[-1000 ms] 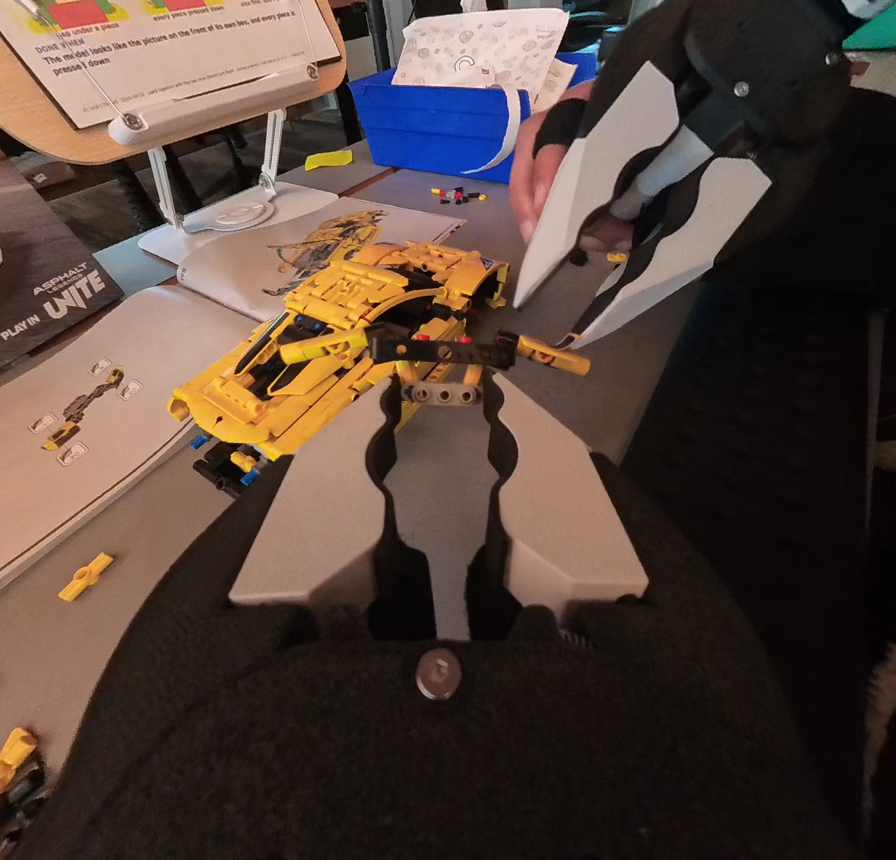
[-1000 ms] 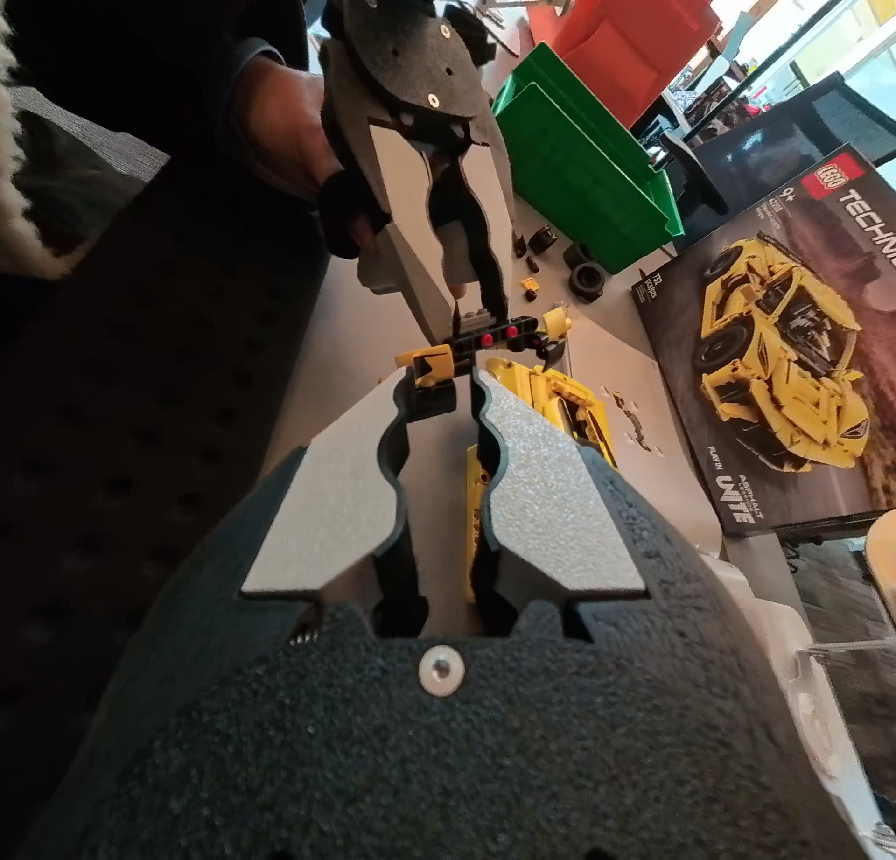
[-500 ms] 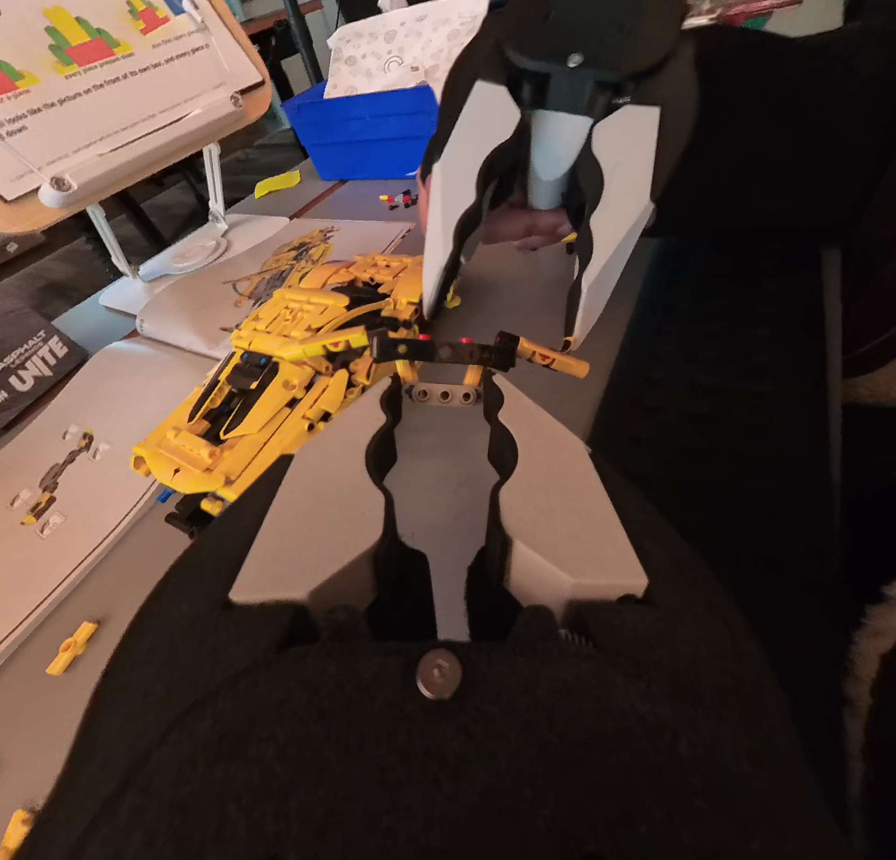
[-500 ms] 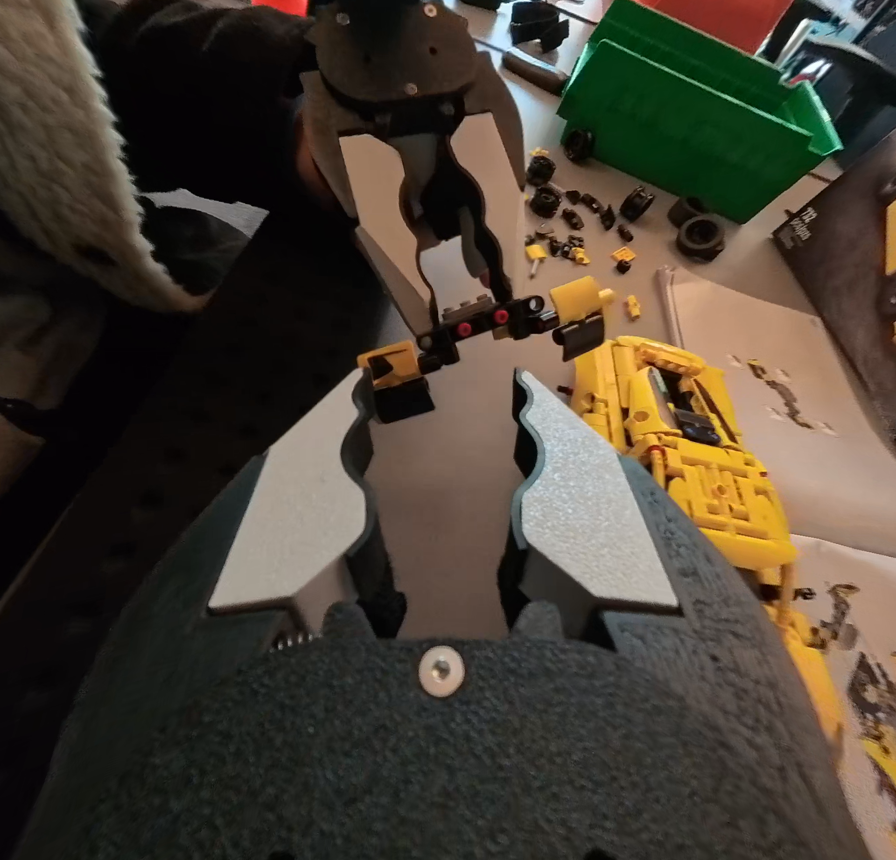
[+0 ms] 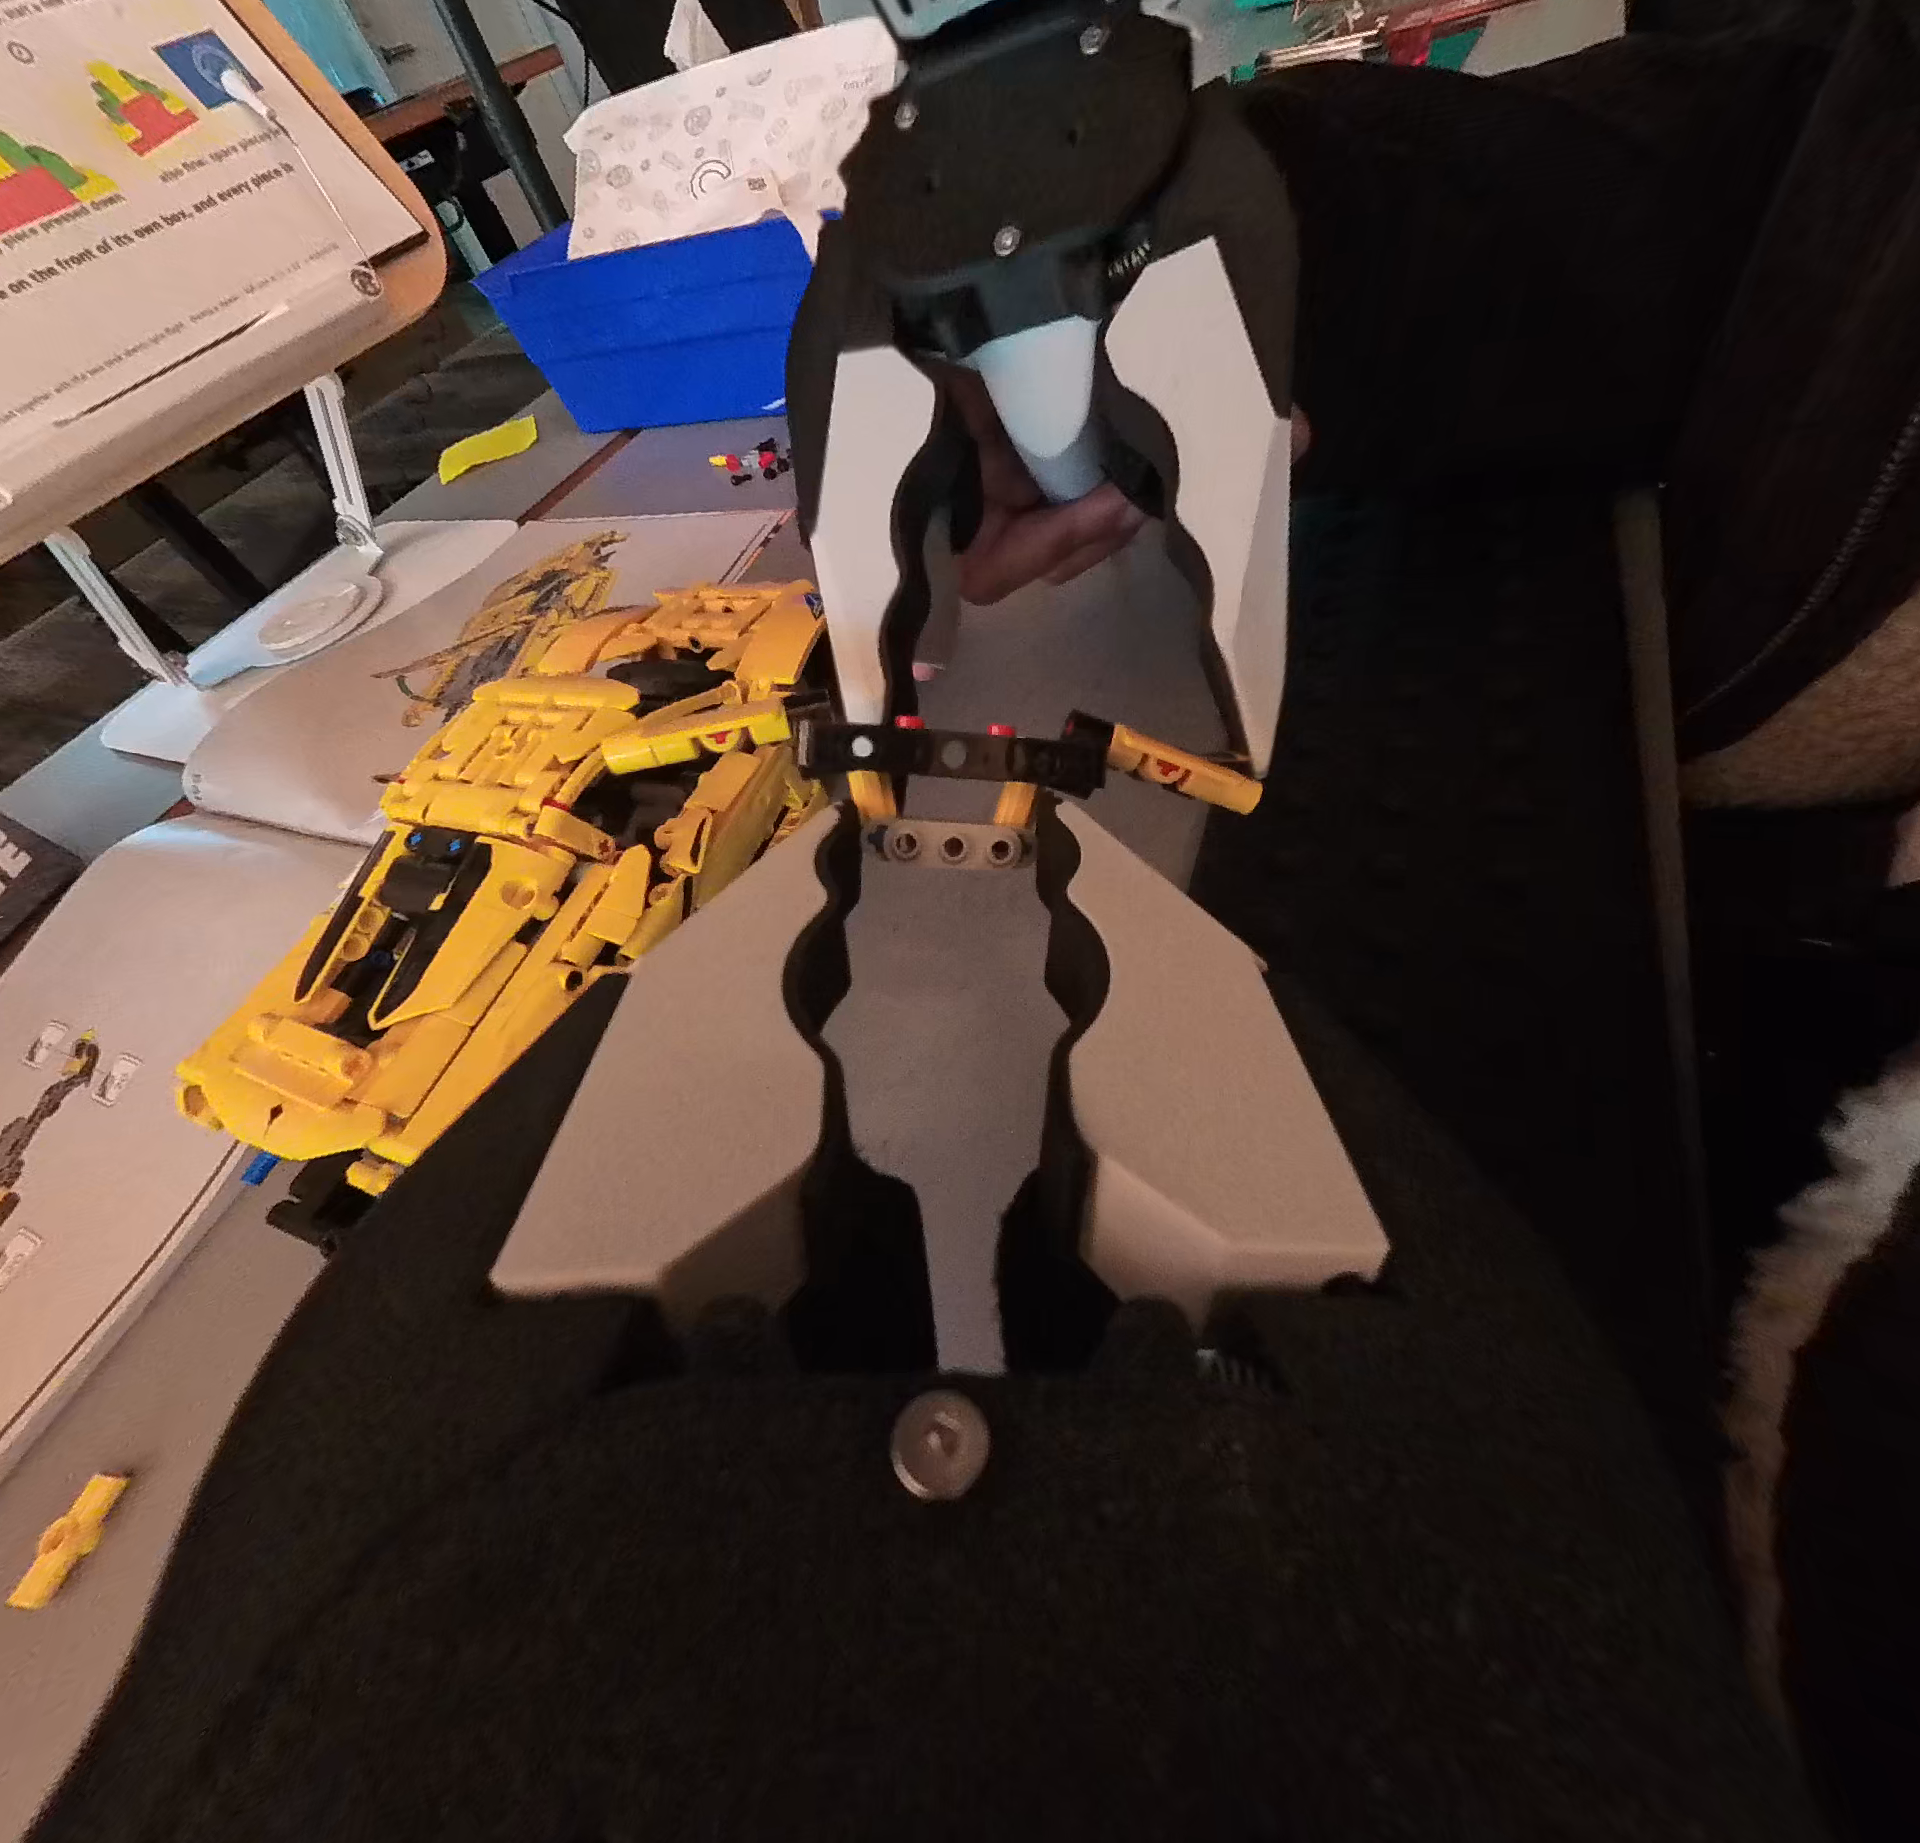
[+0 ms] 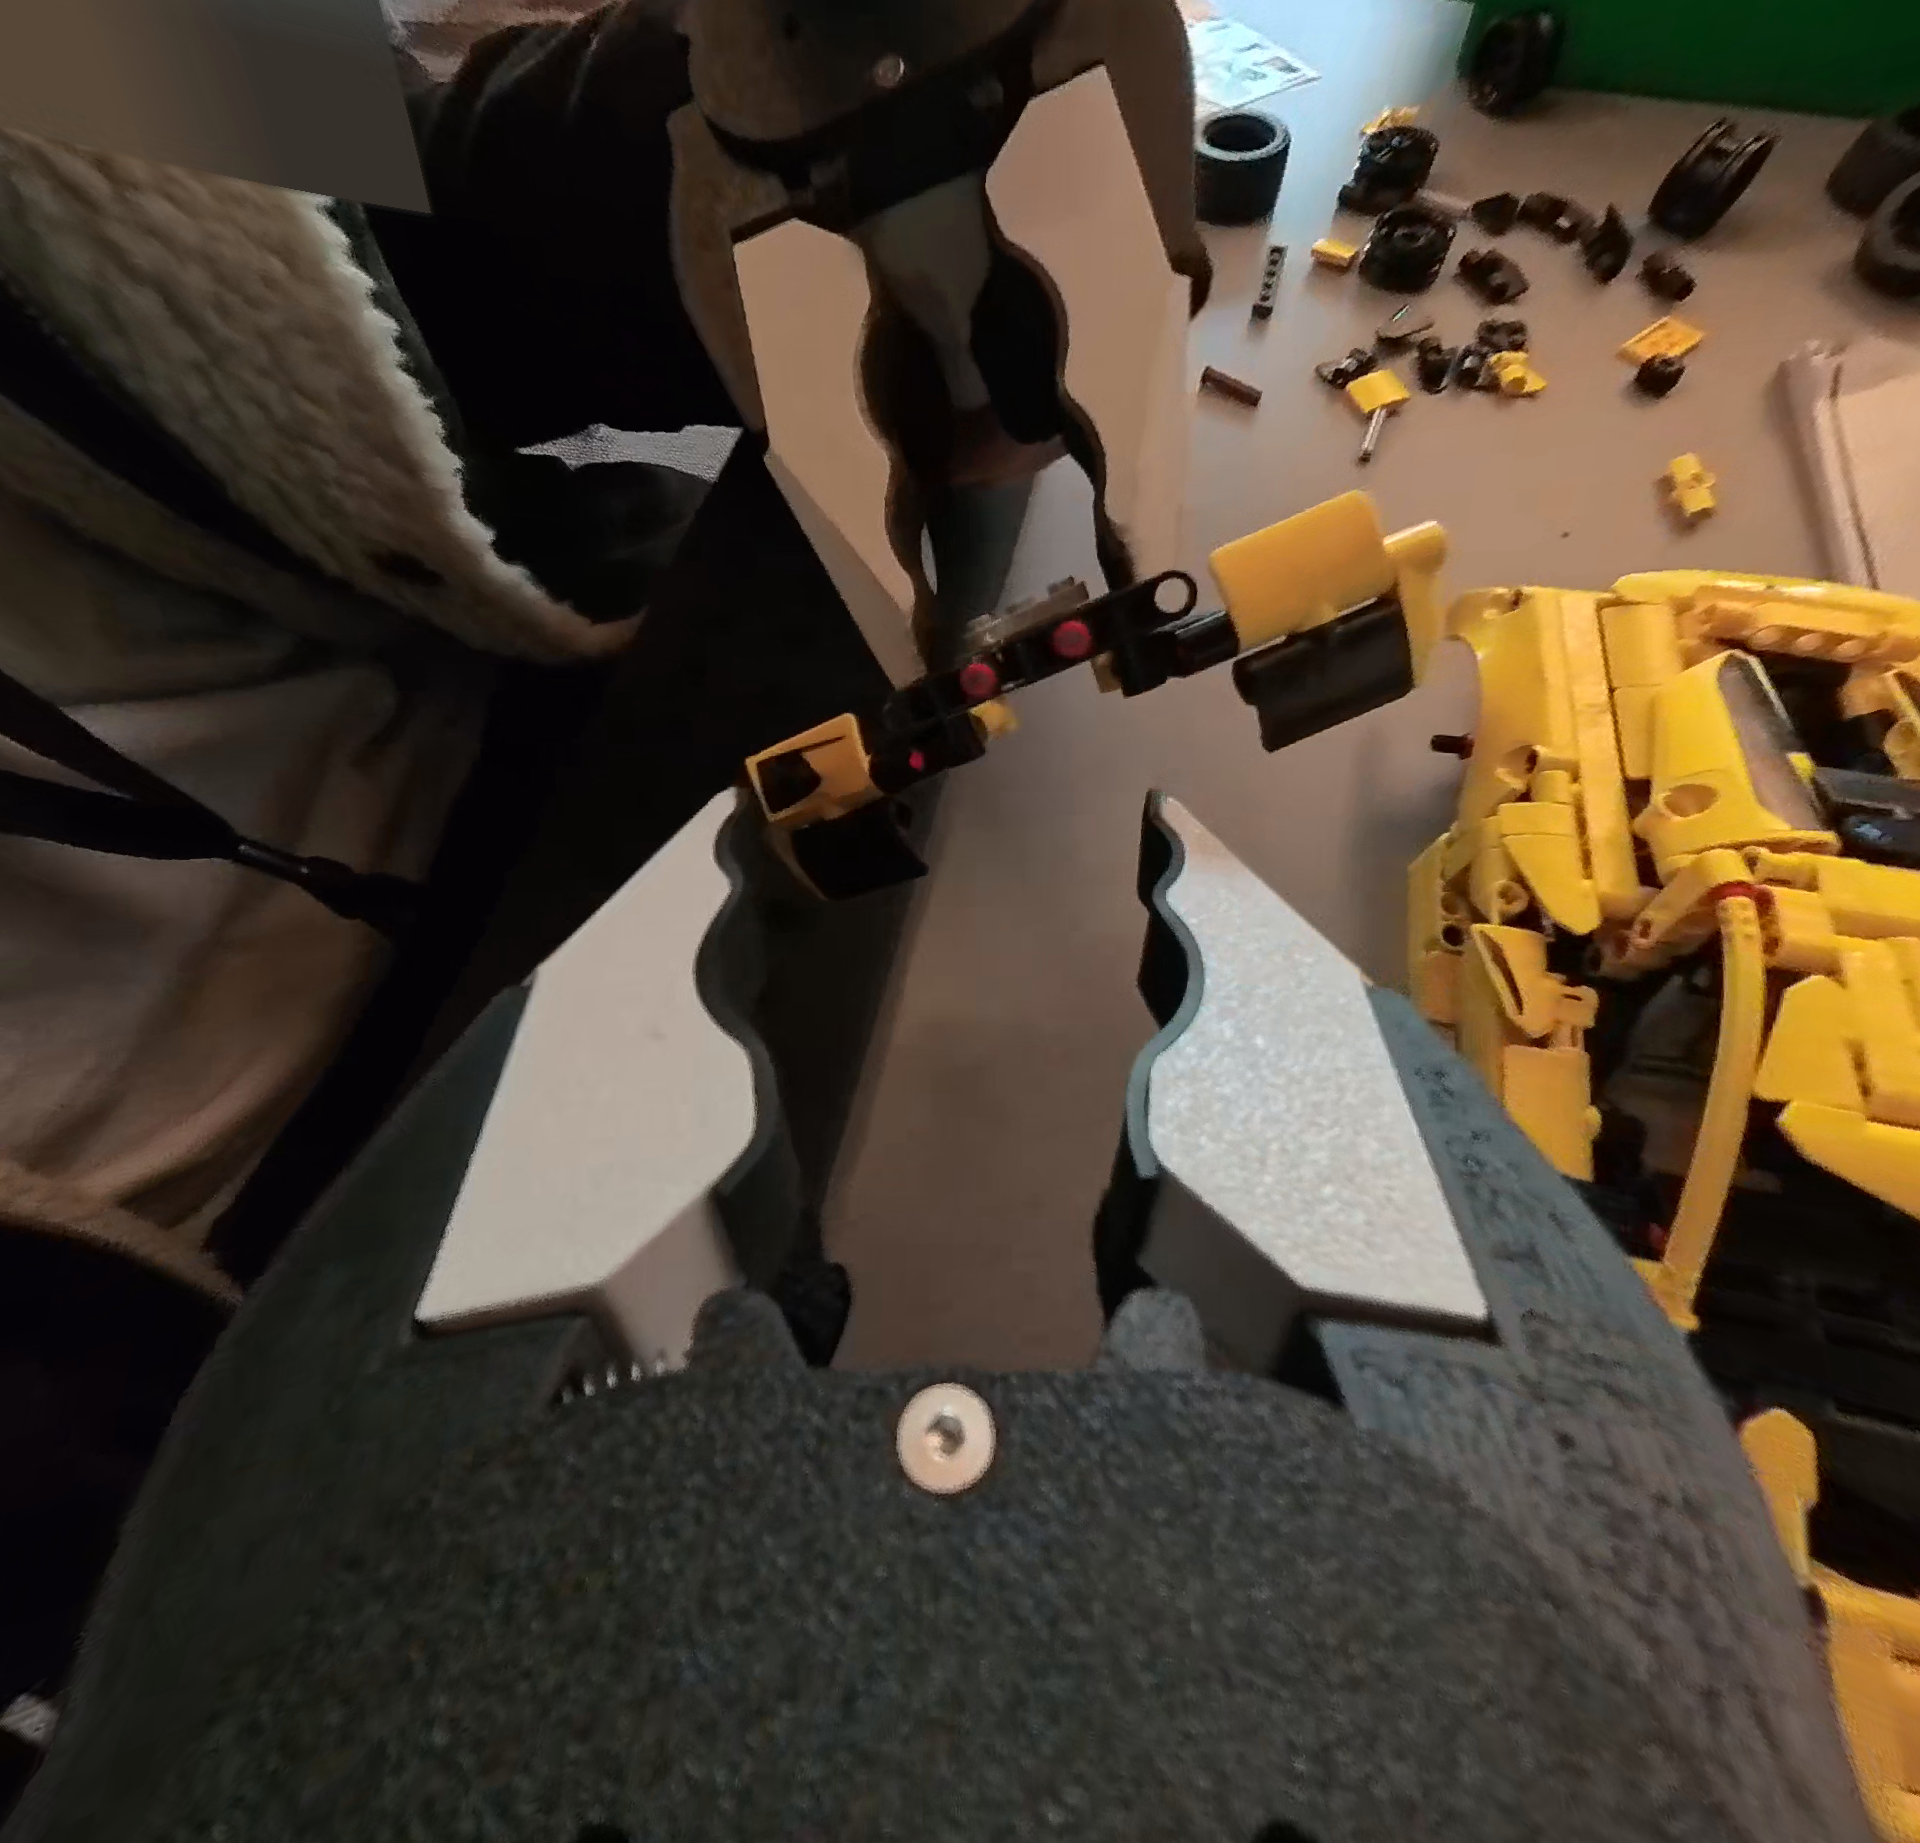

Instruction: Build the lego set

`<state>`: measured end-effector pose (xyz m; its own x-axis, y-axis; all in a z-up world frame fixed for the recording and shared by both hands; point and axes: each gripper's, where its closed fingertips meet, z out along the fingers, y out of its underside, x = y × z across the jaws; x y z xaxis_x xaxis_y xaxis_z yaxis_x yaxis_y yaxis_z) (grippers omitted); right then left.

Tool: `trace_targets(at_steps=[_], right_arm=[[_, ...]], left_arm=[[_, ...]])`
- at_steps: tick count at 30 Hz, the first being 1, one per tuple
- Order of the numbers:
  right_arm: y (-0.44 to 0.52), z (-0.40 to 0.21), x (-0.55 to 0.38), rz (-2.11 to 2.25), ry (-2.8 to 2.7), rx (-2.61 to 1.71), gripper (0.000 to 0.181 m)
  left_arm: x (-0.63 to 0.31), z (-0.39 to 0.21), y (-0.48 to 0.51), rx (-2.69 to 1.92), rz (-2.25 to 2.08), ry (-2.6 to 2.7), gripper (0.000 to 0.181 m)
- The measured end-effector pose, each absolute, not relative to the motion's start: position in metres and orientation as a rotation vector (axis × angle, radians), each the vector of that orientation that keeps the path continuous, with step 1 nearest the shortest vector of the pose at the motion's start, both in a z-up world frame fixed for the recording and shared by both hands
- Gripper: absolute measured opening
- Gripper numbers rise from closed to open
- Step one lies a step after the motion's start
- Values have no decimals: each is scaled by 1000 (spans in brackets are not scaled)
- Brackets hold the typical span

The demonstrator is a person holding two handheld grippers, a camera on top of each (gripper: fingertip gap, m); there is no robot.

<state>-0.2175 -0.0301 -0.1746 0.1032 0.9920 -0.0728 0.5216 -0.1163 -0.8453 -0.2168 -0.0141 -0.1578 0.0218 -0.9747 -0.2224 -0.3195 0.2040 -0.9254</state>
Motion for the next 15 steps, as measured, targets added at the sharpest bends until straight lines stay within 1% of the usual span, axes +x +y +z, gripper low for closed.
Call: trace_targets(at_steps=[13,15], right_arm=[[-28,-175,-219,907,-1471,-1726,71],[-29,-174,-219,929,-1464,-1730,74]], left_arm=[[-218,-157,-10,-1329,-858,1465,33],[-218,-155,-13,-1310,-863,1467,33]])
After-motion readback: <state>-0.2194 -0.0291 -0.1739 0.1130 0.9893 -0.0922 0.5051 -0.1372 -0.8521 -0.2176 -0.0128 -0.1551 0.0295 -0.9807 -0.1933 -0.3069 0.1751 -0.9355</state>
